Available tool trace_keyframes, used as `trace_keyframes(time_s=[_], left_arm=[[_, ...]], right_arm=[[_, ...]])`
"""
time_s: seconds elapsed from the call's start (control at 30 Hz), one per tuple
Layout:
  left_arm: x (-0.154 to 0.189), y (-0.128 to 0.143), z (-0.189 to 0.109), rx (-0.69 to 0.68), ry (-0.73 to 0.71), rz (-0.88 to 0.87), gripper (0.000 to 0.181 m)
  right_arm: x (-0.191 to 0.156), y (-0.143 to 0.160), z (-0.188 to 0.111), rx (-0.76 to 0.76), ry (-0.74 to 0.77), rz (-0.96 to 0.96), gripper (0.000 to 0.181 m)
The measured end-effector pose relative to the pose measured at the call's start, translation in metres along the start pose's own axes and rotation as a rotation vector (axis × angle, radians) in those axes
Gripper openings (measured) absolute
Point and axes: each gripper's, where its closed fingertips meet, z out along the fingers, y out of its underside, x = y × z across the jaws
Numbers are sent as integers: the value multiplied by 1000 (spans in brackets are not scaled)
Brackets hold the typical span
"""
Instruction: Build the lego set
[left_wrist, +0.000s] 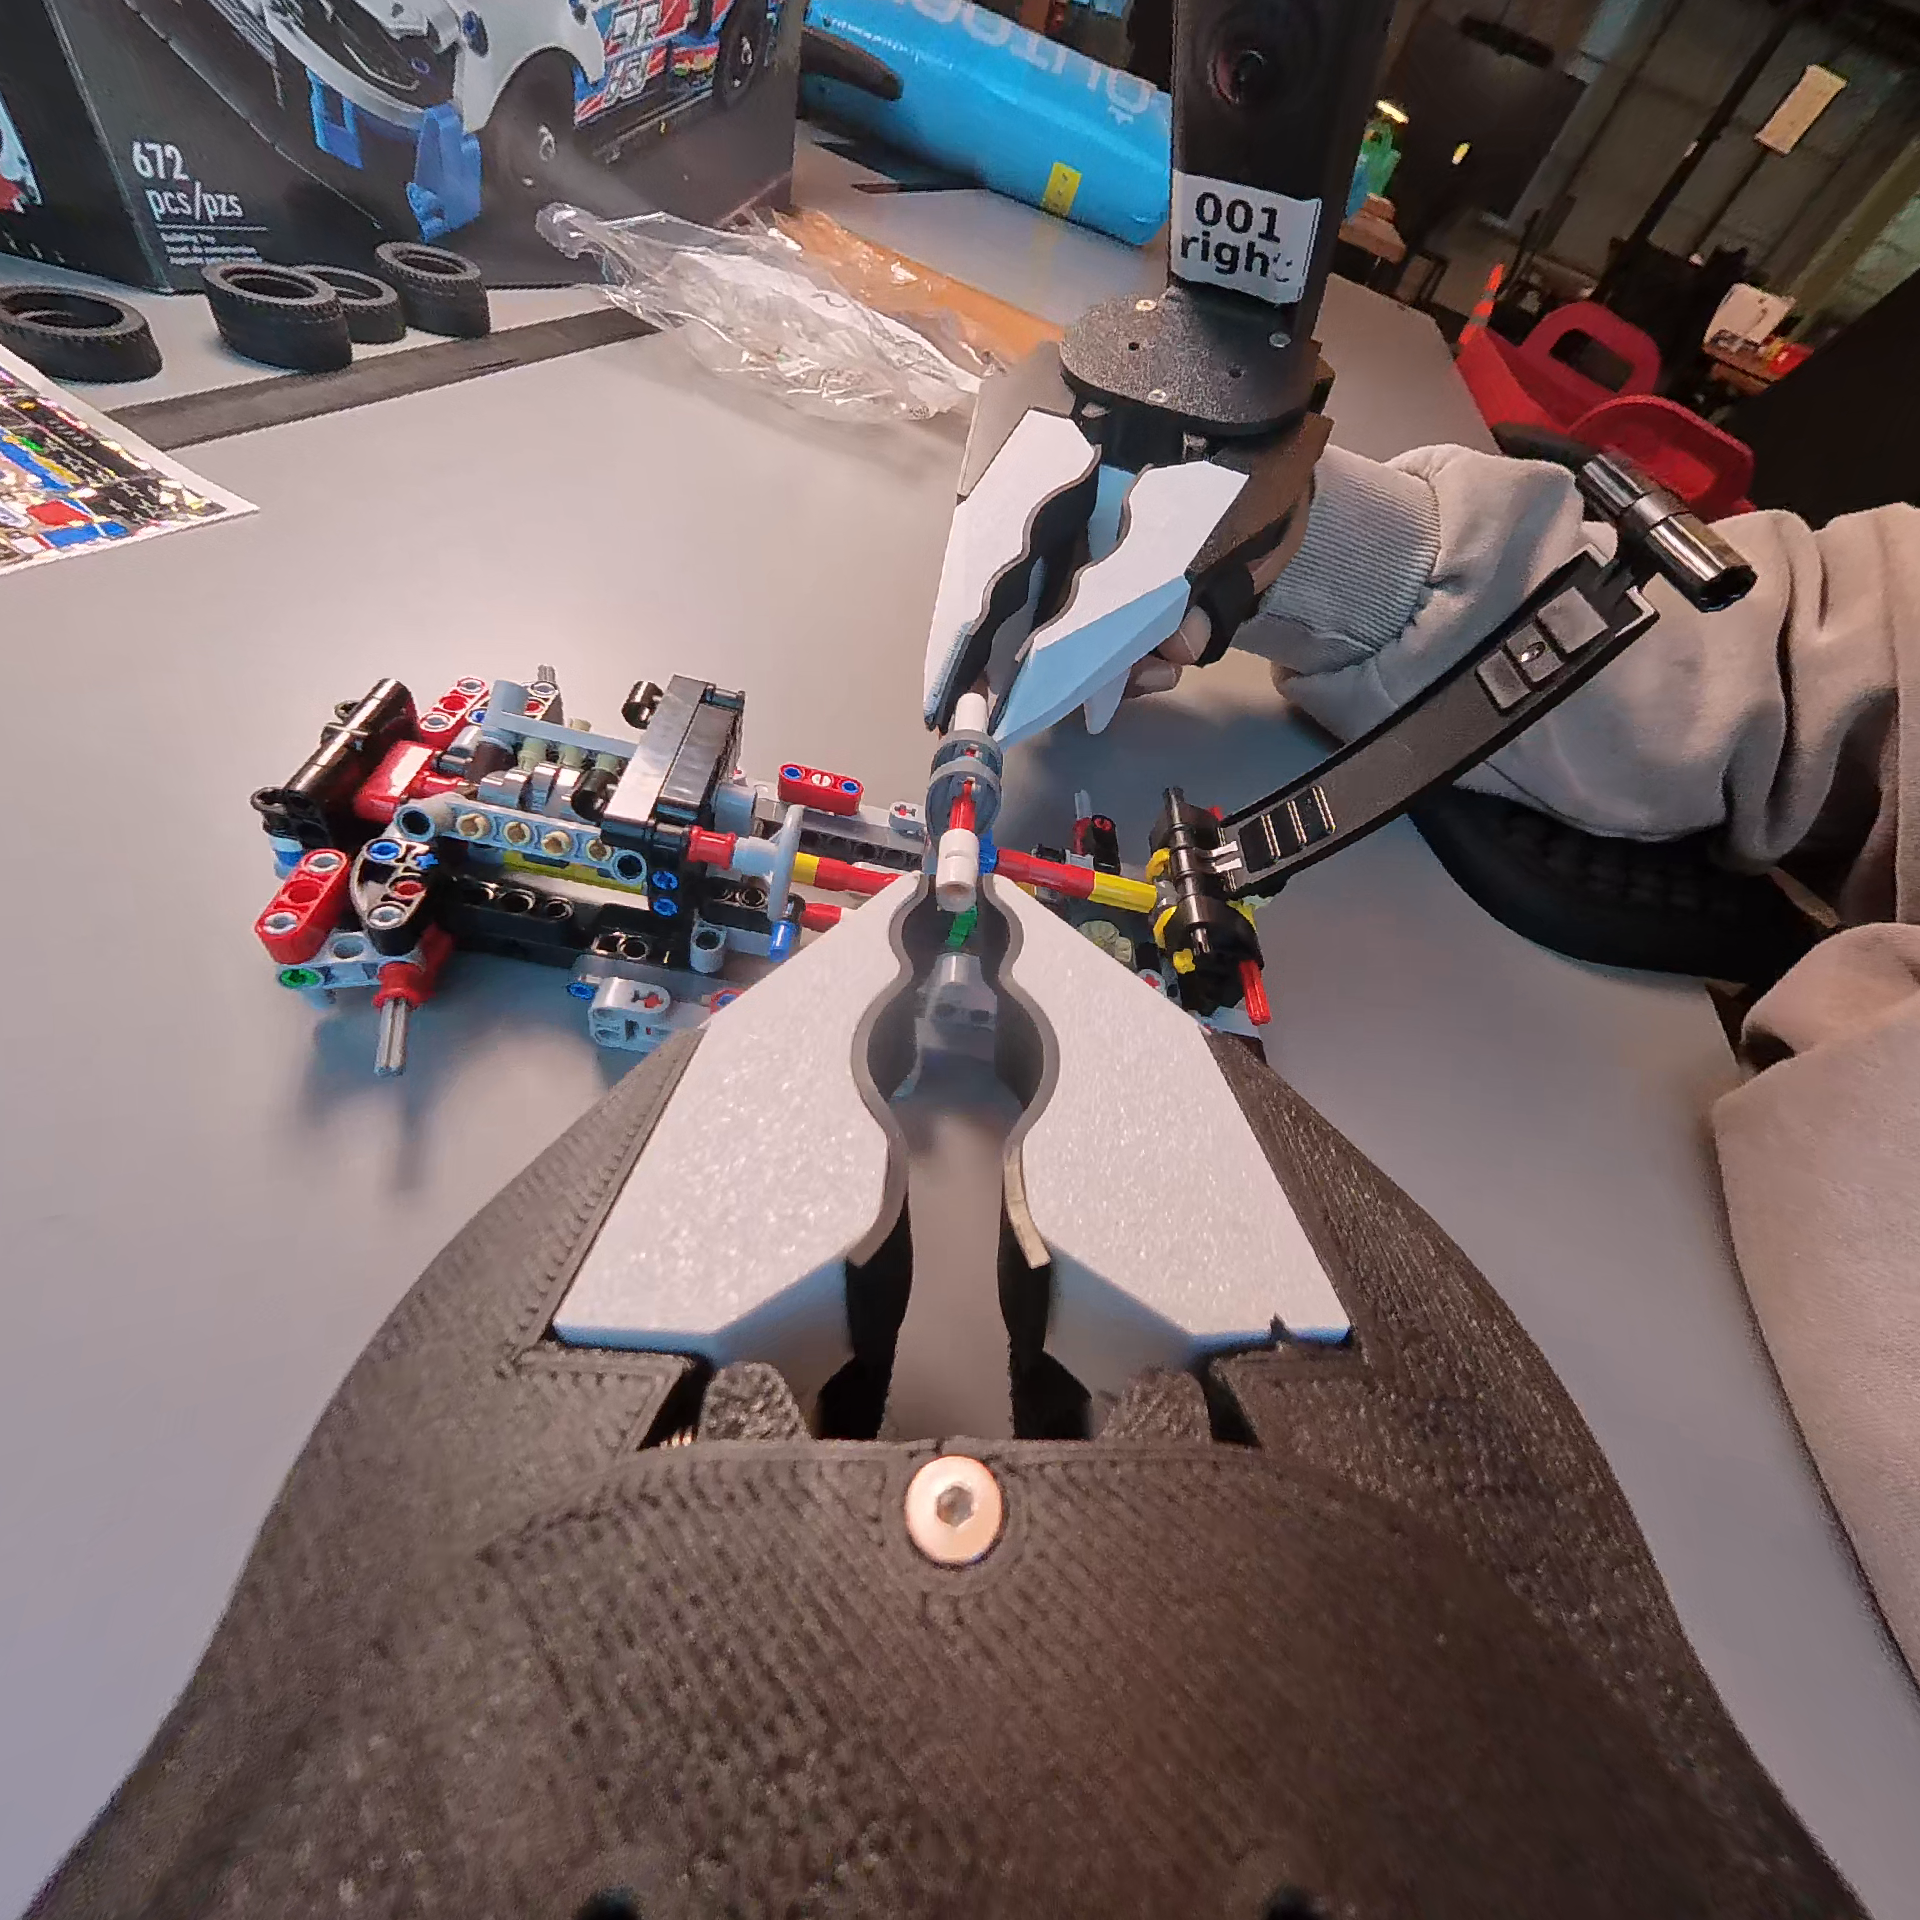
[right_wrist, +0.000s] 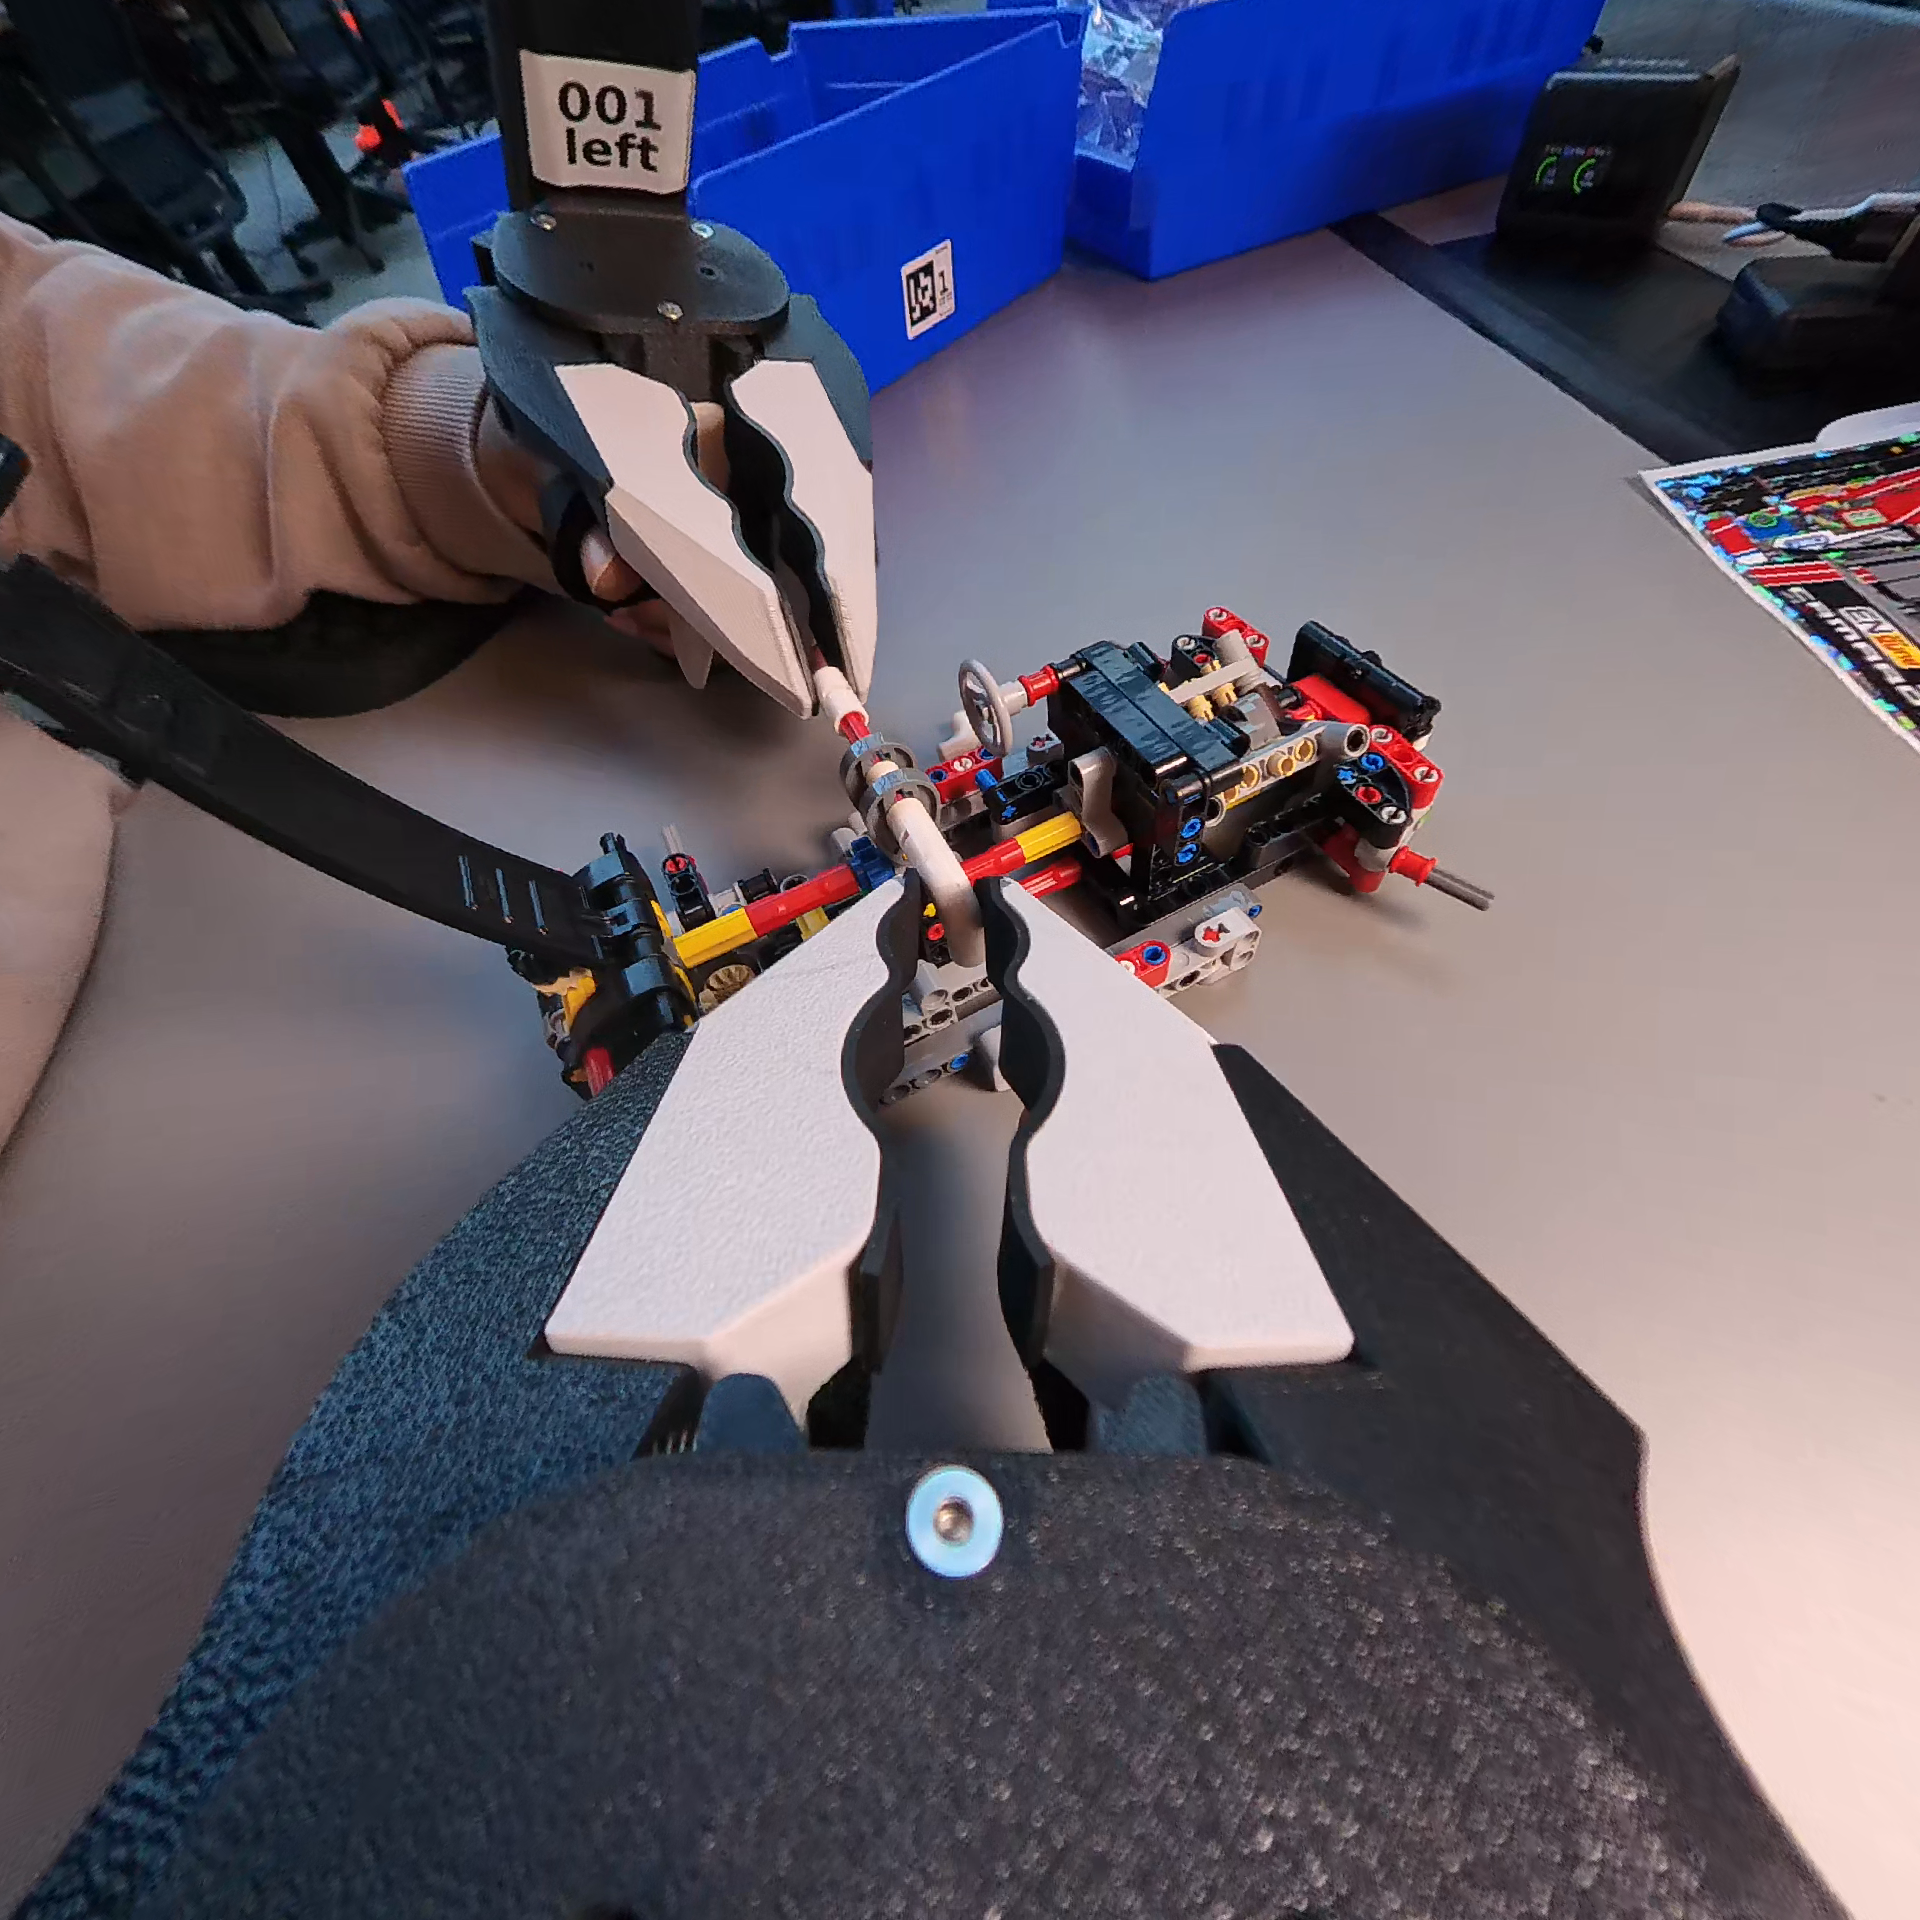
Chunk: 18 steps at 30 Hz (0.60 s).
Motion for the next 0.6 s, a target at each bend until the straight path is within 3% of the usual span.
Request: trace_keyframes(time_s=[0.4,0.6], left_arm=[[0,-2,12,-22,62,-35,6],[0,1,8,-40,53,-7,17]], right_arm=[[-3,-1,1,-2,-10,-8,9],[-4,0,2,-7,-9,-14,9]])
